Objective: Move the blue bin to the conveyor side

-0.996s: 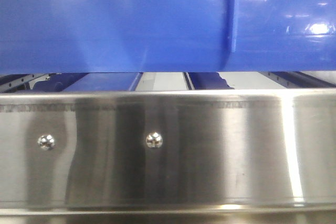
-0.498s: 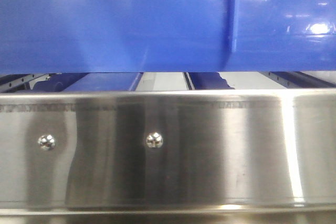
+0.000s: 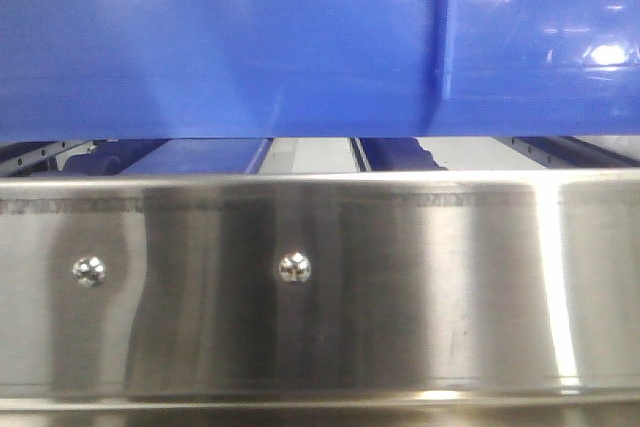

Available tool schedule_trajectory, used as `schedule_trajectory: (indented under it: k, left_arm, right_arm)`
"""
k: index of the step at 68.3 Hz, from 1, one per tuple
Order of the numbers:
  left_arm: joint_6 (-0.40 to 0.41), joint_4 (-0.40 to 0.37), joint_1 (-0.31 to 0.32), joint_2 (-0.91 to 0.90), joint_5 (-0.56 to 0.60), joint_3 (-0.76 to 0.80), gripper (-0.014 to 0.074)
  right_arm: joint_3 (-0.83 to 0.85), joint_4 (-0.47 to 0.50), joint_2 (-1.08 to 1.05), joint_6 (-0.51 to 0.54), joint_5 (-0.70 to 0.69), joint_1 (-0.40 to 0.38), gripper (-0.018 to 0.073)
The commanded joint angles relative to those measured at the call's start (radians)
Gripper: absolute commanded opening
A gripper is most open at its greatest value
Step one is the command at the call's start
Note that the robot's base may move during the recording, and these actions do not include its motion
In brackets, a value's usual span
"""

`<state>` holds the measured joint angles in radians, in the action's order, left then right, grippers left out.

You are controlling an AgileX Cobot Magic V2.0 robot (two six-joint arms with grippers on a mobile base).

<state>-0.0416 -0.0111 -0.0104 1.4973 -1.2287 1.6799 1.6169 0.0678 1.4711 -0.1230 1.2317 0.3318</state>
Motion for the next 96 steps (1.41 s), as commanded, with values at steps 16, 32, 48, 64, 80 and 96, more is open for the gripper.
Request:
schedule_trajectory:
  k: [16,32,48,64,80,96]
  left_arm:
    - [-0.005,-0.005,-0.002,-0.011,0.008,0.009,0.0569]
    - [-0.005,-0.005,-0.002,-0.011,0.008,0.009,0.0569]
    - [-0.005,-0.005,-0.002,-0.011,0.008,0.009,0.0569]
    - [-0.005,-0.005,-0.002,-0.011,0.008,0.009,0.0569]
    - [-0.005,-0.005,-0.002,-0.011,0.008,0.009,0.0409]
    - [-0.005,-0.009,-0.002,-0.011,0.008,0.009,0.0018]
  right_arm:
    - [0.014,-0.015,0.005,0.009,-0.019,0.001,0.0549]
    - [0.036,-0.015,0.005,0.009,-0.017,0.001,0.0549]
    - [0.036,-0.015,0.009,0.009,-0.015,0.001,0.0549]
    - [0.036,-0.015,0.031,0.009,-0.011,0.001,0.0549]
    - [0.036,-0.015,0.033,0.009,-0.011,0.001,0.0315]
    - [0.036,-0.015,0.033,0.009,-0.011,0.001,-0.0073]
